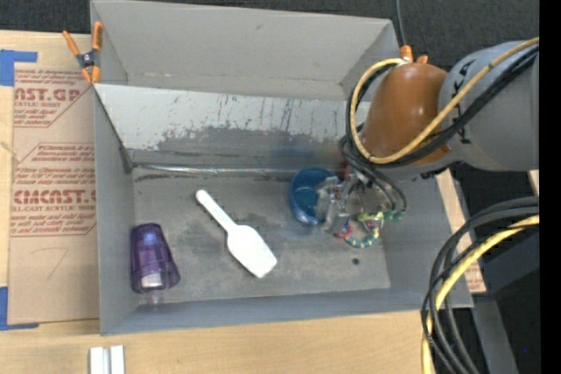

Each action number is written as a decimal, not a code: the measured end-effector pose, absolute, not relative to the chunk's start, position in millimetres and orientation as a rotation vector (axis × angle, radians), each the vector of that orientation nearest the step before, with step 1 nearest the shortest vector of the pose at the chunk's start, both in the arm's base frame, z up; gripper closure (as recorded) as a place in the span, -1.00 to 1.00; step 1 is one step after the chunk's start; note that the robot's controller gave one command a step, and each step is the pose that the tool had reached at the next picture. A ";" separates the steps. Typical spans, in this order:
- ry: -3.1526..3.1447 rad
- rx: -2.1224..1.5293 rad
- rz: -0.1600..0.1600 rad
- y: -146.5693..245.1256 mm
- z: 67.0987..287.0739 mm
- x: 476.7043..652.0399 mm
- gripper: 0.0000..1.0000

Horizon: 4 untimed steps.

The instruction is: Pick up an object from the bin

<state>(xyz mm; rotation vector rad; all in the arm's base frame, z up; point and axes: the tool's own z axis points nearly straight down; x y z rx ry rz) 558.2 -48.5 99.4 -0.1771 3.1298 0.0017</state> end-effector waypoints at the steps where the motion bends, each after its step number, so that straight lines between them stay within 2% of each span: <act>1: 3.130 -0.177 0.002 -48.5 99.4 558.2 1.00; 4: 3.130 -0.177 0.002 -48.5 99.4 558.2 1.00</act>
Offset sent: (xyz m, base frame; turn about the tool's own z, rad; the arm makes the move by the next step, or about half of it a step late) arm 0.0000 0.0000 0.0000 0.0000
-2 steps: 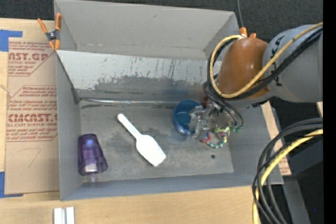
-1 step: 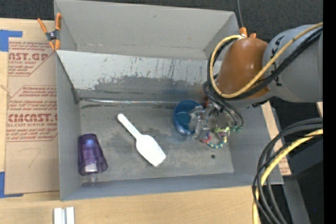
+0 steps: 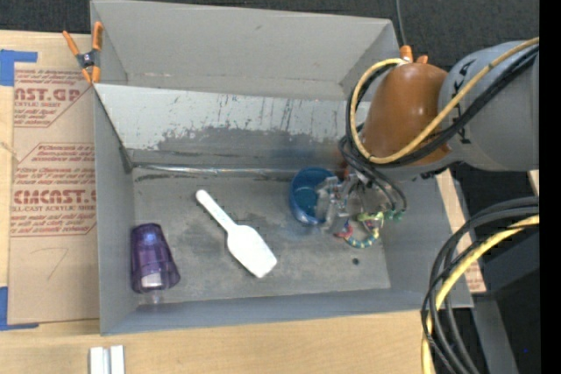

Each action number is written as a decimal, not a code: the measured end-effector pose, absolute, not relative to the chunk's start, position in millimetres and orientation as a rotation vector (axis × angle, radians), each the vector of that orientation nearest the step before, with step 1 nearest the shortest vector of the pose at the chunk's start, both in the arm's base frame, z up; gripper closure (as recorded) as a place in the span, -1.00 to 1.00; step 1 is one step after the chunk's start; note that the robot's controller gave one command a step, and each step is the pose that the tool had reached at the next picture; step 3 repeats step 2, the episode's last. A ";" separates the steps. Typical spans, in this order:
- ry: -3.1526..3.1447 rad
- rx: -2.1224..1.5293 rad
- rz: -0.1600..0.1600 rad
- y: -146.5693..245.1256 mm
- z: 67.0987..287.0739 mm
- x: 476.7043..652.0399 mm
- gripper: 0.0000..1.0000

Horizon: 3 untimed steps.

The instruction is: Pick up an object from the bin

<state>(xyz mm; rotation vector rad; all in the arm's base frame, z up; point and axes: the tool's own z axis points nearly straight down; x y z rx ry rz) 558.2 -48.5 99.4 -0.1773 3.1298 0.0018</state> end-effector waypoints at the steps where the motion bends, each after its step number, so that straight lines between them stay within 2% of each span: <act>1: 3.130 -0.177 0.002 -48.5 99.4 558.2 1.00; 3: 3.130 -0.177 0.002 -48.5 99.4 558.2 1.00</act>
Offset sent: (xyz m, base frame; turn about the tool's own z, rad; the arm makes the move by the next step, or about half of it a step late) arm 0.0000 0.0000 0.0000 0.0000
